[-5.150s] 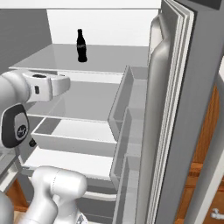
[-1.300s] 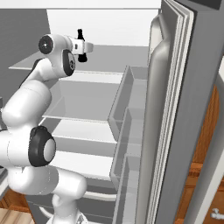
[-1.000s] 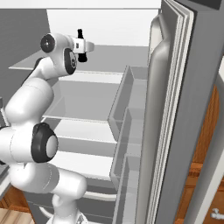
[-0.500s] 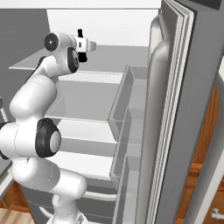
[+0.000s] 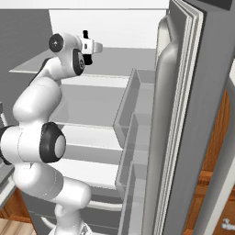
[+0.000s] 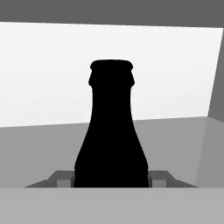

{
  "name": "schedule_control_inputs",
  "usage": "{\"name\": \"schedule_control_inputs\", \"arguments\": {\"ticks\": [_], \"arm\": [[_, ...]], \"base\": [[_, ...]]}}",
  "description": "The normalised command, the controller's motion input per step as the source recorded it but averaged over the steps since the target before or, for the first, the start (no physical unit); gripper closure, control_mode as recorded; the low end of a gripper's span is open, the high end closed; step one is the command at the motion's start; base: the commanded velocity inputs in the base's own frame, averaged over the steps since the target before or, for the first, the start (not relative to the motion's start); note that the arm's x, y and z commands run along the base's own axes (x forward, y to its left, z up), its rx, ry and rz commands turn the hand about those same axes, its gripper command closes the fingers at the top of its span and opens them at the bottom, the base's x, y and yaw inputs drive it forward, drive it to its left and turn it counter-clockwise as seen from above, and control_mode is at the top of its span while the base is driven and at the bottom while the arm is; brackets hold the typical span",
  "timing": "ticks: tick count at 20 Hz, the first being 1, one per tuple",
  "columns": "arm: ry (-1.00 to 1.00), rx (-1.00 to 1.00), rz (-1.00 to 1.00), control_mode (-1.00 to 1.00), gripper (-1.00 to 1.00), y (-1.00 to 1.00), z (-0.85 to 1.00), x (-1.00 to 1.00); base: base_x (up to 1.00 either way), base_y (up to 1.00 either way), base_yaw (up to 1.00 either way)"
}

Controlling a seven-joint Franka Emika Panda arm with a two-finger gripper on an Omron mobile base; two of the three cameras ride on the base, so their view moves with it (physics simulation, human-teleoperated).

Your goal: Open the fridge, grab two sodas, and place both sodas inside the bowl with ice on the dining counter.

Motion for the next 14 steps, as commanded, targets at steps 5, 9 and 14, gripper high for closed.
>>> {"name": "schedule_control_inputs", "arguments": {"ticks": [5,9,14], "arm": [[0.00,0.00,0.00,-1.00,1.00,0.00,-0.03,-0.05],[-0.04,0.00,0.00,-1.00,1.00,0.00,0.00,-0.42],[-0.08,0.00,0.00,-1.00,1.00,0.00,0.10,-0.88]], "base": [[0.00,0.00,0.00],[0.00,0.00,0.00],[0.00,0.00,0.00]]}}
